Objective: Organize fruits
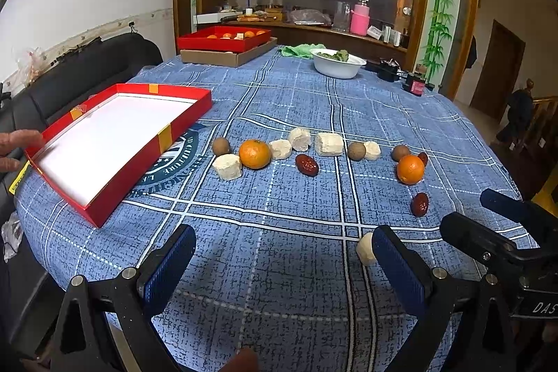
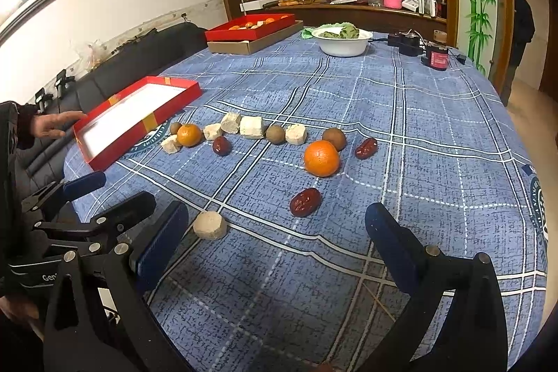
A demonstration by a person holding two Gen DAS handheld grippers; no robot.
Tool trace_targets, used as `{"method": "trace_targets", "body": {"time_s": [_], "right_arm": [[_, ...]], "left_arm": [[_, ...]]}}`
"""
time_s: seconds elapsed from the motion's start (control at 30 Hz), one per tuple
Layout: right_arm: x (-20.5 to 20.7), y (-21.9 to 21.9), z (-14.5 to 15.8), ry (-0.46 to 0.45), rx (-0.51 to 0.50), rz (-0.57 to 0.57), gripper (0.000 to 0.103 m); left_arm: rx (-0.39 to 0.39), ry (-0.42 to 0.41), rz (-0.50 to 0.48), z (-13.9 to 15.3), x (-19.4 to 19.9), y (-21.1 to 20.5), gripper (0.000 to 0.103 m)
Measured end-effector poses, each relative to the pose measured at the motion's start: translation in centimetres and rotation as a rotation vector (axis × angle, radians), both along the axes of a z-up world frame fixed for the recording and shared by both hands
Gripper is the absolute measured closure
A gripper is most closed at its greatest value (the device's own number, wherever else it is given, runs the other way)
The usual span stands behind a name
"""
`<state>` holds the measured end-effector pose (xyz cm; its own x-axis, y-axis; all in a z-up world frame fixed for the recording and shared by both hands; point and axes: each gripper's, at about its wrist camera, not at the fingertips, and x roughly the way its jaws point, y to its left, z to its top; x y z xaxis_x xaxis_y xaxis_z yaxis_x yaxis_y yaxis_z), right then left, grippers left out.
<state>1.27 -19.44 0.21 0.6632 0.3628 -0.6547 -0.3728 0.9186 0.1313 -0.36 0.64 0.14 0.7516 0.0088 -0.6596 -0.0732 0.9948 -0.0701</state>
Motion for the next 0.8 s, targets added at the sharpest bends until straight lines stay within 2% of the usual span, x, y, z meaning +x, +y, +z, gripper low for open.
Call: {"method": "trace_targets", "body": {"time_s": [0.8], "right_arm": [[0.57,0.67,-0.07,0.015,-0.017,0.013,0.001]], "left_arm": [[-0.017,-0.003,0.016,-0.39,0.48,0.86,0.003]]}}
